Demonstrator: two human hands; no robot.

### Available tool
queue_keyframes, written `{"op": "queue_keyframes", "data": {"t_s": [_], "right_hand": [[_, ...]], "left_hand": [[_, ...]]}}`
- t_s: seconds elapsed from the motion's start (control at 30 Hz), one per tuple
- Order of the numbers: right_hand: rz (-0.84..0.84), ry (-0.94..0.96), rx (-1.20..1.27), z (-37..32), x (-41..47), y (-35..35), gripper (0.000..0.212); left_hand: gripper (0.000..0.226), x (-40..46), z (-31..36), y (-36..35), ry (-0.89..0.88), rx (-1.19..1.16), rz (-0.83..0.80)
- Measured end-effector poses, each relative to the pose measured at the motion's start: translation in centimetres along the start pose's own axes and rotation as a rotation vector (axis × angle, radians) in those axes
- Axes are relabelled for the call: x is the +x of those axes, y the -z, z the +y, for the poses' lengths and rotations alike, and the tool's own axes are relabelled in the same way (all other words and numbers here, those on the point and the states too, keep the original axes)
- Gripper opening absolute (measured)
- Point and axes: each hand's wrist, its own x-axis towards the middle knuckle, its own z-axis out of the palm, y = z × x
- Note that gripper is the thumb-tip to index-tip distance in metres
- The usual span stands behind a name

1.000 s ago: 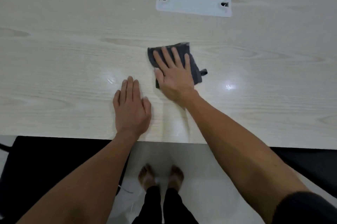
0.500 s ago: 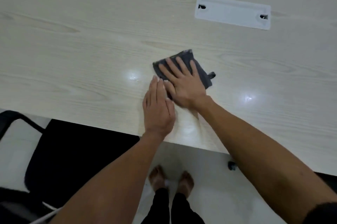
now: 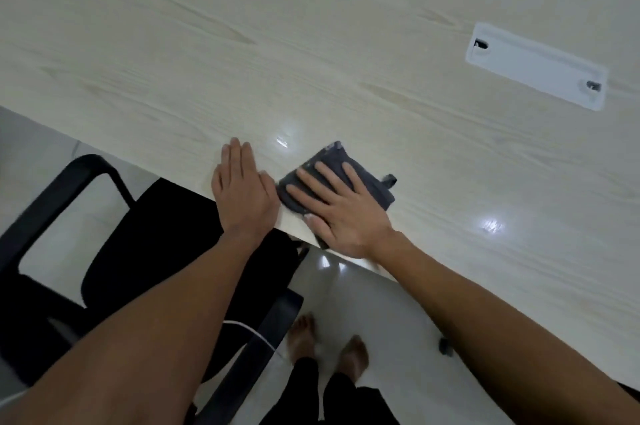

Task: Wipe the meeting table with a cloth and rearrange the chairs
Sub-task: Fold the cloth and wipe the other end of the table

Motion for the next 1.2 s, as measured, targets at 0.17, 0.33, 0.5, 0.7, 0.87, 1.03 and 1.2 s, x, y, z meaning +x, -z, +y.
{"op": "queue_keyframes", "data": {"t_s": [0.17,0.33,0.5,0.7,0.87,1.03,1.2], "right_hand": [[0.016,-0.205,0.032,3.7,3.2,1.8,0.056],[0.030,-0.203,0.072,-2.7,13.6,2.3,0.060],[-0.106,0.408,-0.109,1.3,11.8,2.6,0.056],[0.016,0.008,0.038,-4.8,25.5,3.2,0.061],[-0.111,0.700,-0.089,-4.1,21.0,2.3,0.055],[-0.043,0.517,-0.088,1.2,27.1,4.1,0.056],[-0.039,0.253,0.003,-9.2,34.0,3.6,0.061]], "left_hand": [[0.060,1.7,-2.5,1.9,0.093,0.003,0.003],[0.060,3.4,-5.5,2.7,0.188,0.031,0.044],[0.059,6.1,-8.1,3.6,0.314,0.015,0.087],[0.062,10.0,-10.5,4.6,0.436,0.006,0.118],[0.064,12.0,-12.5,5.9,0.554,-0.065,0.234],[0.061,13.4,-13.7,6.0,0.593,-0.080,0.229],[0.061,13.7,-14.0,5.7,0.594,-0.101,0.273]]}}
